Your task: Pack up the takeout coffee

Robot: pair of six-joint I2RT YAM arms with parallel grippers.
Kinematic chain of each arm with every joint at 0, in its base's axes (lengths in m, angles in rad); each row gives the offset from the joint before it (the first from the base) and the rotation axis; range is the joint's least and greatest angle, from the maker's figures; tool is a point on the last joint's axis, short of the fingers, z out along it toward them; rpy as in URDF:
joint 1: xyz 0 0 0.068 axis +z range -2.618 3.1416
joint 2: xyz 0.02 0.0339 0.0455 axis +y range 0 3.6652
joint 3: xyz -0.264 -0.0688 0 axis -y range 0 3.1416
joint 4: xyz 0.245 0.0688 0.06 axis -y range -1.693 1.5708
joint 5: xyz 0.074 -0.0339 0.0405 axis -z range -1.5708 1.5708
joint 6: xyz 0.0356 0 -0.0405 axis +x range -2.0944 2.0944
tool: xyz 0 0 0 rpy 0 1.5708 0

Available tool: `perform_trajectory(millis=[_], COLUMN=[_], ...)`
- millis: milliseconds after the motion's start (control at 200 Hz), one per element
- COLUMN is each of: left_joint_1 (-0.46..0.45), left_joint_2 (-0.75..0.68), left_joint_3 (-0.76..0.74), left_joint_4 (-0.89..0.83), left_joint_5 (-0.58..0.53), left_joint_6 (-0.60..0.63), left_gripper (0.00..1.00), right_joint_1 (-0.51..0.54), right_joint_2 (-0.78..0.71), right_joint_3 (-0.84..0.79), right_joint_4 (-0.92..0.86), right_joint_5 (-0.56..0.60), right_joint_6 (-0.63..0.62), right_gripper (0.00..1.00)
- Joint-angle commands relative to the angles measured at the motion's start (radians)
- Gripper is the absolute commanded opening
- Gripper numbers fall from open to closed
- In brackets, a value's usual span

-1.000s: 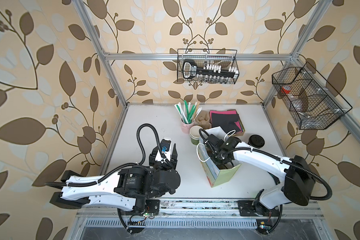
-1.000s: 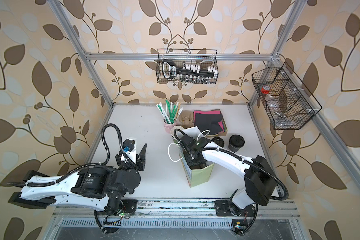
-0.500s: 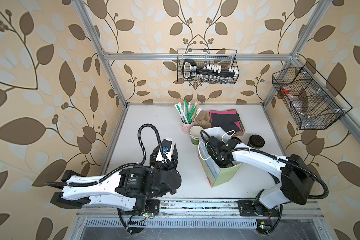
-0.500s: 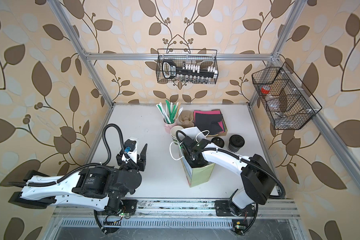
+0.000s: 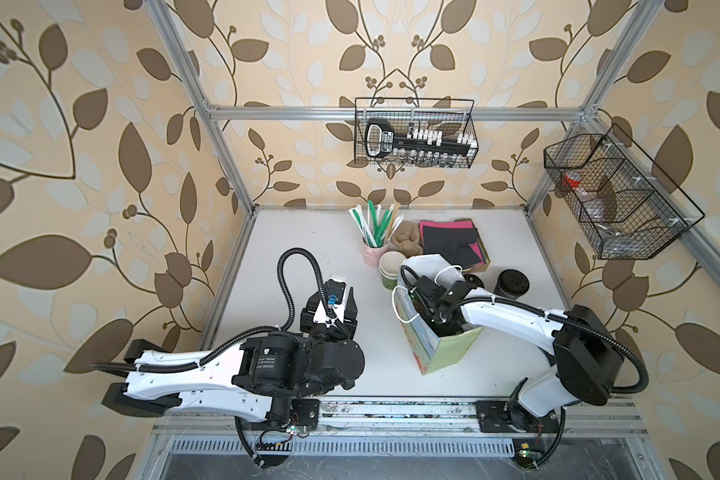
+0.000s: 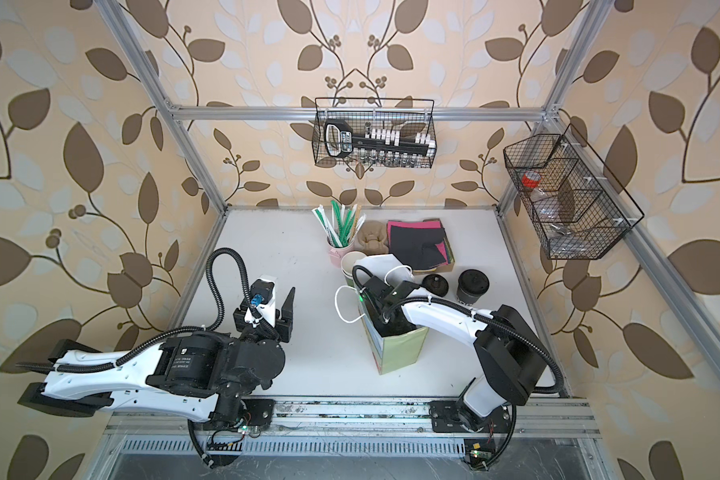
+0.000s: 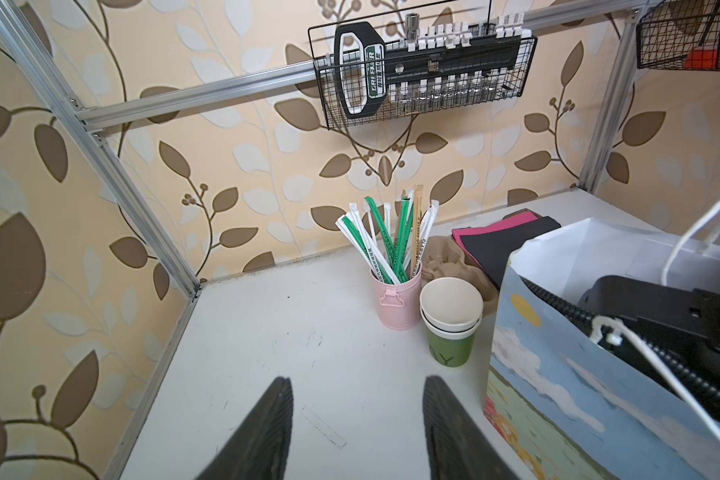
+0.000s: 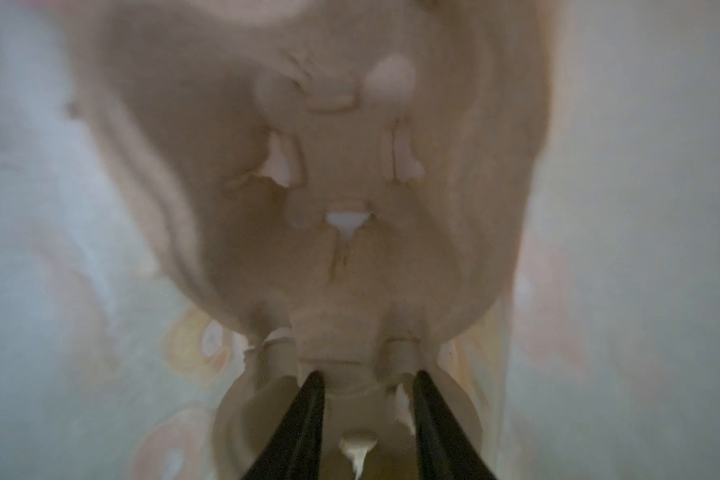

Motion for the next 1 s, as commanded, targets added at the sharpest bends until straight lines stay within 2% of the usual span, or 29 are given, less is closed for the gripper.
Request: perform_trajectory(millis=[0, 385, 800, 995], left_joint_1=[-0.008, -0.012, -0.014, -0.015], left_joint_2=[0.0, 0.005, 0.012, 0.016], left_joint_3=[0.014, 0.015, 0.015, 0.016], left_joint_4=[0.01, 0.012, 0.012, 0.012], left_joint_5=[-0.051, -0.057, -0.062, -0.057], left_joint_6=[0.003, 0.009, 0.012, 0.013], left_gripper=[0.52, 0.52, 0.52, 0.52], right_joint_1=[0.001, 0.004, 0.028, 0.029], right_joint_2=[0.021, 0.02, -0.028, -0.064], right_joint_3=[-0.019, -0.016, 0.071, 0.111], right_joint_4=[0.003, 0.0, -0.067, -0.097], right_joint_5=[-0.008, 0.003, 0.059, 0.063], right_joint_6=[-0.003, -0.004, 0.005, 0.006], right_gripper=[0.39, 0.46, 0.77, 0.85])
